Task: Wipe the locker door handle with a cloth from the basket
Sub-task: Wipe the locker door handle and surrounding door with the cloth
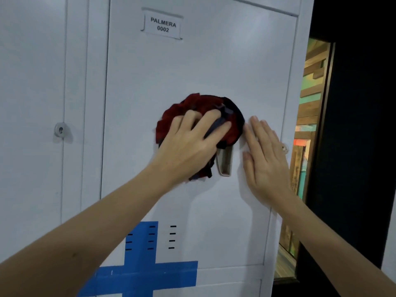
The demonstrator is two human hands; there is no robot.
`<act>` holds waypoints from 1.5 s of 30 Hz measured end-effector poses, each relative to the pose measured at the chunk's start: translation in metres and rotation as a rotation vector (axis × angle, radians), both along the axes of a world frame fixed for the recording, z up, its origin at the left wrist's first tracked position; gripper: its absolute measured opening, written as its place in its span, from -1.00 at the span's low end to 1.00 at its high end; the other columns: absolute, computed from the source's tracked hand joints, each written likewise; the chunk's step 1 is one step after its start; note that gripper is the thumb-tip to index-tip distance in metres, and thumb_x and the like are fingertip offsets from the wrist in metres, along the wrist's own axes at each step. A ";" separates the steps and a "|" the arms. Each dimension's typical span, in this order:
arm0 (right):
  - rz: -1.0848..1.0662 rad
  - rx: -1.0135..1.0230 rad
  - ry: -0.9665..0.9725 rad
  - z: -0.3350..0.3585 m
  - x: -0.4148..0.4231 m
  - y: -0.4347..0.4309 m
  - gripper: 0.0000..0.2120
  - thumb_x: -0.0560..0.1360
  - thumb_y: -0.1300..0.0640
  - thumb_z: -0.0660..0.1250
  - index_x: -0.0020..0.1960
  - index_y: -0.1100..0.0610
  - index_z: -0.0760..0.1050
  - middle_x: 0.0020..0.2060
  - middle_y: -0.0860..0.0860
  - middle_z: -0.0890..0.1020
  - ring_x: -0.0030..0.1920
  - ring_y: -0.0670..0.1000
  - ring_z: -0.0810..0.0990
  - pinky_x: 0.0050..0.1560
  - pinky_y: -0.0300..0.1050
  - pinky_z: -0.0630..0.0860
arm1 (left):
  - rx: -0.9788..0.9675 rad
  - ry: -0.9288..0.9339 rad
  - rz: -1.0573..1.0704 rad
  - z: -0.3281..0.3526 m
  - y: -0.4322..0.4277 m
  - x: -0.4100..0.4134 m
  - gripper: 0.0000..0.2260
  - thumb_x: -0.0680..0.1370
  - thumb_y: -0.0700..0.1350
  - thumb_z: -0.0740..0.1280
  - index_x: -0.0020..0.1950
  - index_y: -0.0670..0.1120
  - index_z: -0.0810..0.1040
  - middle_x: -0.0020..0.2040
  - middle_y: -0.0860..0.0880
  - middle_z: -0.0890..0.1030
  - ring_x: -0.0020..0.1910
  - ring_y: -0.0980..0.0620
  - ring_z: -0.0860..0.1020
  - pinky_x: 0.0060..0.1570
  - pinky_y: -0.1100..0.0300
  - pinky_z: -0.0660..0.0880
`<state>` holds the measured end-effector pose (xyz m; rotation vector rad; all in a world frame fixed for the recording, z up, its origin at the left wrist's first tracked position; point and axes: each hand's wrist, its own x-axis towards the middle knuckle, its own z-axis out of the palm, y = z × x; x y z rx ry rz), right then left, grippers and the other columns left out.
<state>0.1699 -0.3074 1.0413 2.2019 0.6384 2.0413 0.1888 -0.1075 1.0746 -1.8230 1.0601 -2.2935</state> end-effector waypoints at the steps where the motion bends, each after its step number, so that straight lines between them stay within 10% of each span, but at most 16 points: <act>1: 0.006 -0.003 0.001 0.000 0.000 -0.001 -0.57 0.61 0.18 0.05 0.44 0.29 0.17 0.43 0.21 0.25 0.46 0.17 0.17 0.43 0.17 0.18 | 0.025 -0.006 0.017 0.000 0.000 0.000 -0.70 0.47 -0.24 0.25 0.18 -0.08 0.55 0.16 -0.08 0.44 -0.11 -0.12 0.44 -0.19 0.07 0.30; 8: 0.002 0.003 -0.019 -0.001 0.001 -0.002 -0.57 0.60 0.18 0.06 0.44 0.28 0.19 0.43 0.22 0.26 0.46 0.18 0.17 0.43 0.19 0.19 | 0.228 -0.051 0.039 -0.030 0.037 0.007 -0.73 0.51 -0.16 0.23 0.20 -0.03 0.45 0.16 -0.03 0.39 -0.09 -0.07 0.36 -0.15 0.09 0.25; 35: 0.041 -0.011 -0.034 -0.001 0.003 -0.004 -0.58 0.60 0.21 0.11 0.43 0.29 0.21 0.43 0.22 0.26 0.47 0.17 0.15 0.47 0.11 0.12 | -0.650 0.384 -0.108 -0.034 -0.080 -0.028 -0.91 0.43 -0.24 0.40 -0.11 -0.08 0.62 -0.01 -0.09 0.54 -0.16 -0.04 0.37 -0.23 0.18 0.23; 45: 0.003 -0.015 -0.065 -0.001 0.004 -0.002 -0.58 0.60 0.20 0.08 0.43 0.29 0.22 0.42 0.22 0.27 0.45 0.17 0.18 0.45 0.12 0.15 | -0.388 0.388 0.014 -0.058 -0.054 -0.034 -0.95 0.42 -0.18 0.33 -0.24 -0.10 0.57 -0.13 -0.08 0.50 -0.24 -0.04 0.40 -0.28 0.15 0.25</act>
